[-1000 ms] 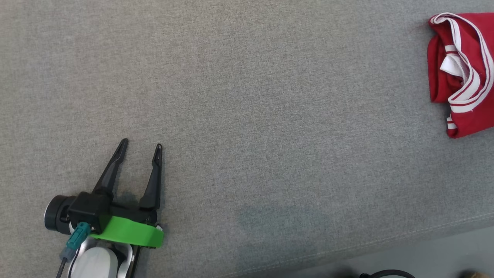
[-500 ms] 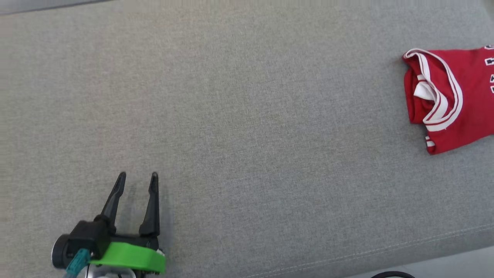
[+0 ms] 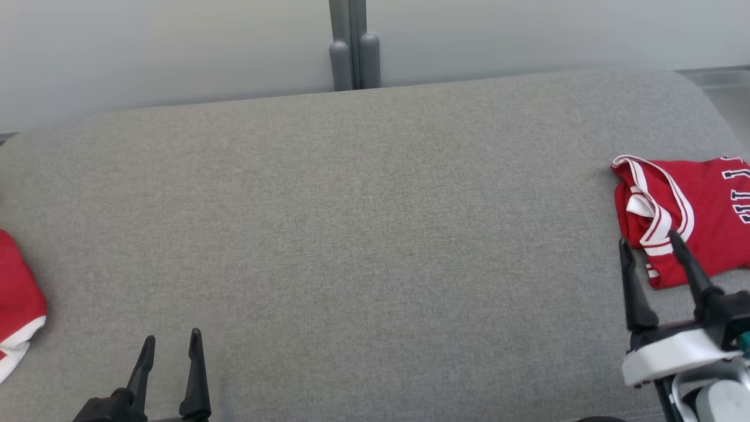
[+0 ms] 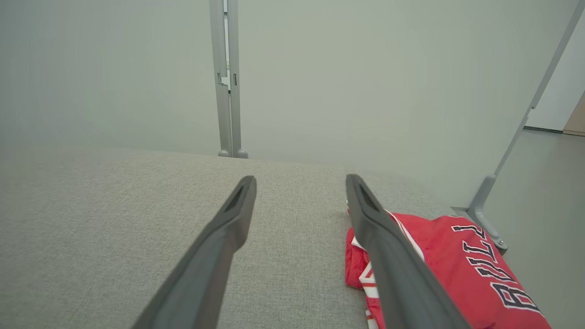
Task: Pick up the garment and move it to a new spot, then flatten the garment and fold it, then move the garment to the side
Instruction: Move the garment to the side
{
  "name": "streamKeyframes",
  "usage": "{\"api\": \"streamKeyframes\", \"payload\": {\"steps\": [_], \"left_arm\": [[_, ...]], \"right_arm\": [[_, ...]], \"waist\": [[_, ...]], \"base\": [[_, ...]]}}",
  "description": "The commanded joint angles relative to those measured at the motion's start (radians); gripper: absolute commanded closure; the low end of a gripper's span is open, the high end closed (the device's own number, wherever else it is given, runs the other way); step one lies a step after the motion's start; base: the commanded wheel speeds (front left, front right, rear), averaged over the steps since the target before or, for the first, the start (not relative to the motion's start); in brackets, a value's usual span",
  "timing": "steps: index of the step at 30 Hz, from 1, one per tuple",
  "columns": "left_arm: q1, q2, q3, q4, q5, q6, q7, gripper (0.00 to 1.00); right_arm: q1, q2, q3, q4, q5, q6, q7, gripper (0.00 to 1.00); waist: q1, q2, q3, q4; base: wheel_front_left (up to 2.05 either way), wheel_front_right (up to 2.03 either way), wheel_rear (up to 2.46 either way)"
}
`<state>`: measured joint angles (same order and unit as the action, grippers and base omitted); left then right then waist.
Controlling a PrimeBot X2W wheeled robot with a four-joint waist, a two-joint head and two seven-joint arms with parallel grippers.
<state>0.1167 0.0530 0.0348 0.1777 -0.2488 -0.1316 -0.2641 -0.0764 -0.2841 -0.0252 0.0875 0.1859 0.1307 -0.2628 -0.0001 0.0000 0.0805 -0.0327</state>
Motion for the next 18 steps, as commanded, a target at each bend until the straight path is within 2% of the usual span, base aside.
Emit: {"api": "streamKeyframes", "payload": {"steps": [1,3,8,18], "left_arm": [[0.014,-0.001,0.014,0.006,-0.007,0.002,0.000,0.00],[0.008,-0.001,0.011,0.021,-0.015,0.002,0.000,0.00],[-0.007,-0.001,0.002,0.047,-0.014,0.002,0.000,0.00],[0.004,-0.001,-0.027,0.067,-0.007,0.002,0.000,0.00]], "right_arm": [[0.048,0.039,-0.002,-0.003,-0.028,-0.001,-0.002,0.00],[0.120,0.115,-0.016,0.021,-0.087,-0.001,-0.002,0.00],[0.175,0.188,-0.026,0.064,-0.141,-0.001,-0.002,0.00],[0.190,0.228,-0.050,0.043,-0.156,-0.001,-0.002,0.00]], "waist": [[0.0001,0.0000,-0.070,0.055],[0.0001,0.0000,-0.080,0.072],[0.0001,0.0000,-0.090,0.087],[0.0001,0.0000,-0.106,0.080]], "base": [[0.00,0.00,0.00],[0.00,0.00,0.00],[0.00,0.00,0.00],[0.00,0.00,0.00]]}}
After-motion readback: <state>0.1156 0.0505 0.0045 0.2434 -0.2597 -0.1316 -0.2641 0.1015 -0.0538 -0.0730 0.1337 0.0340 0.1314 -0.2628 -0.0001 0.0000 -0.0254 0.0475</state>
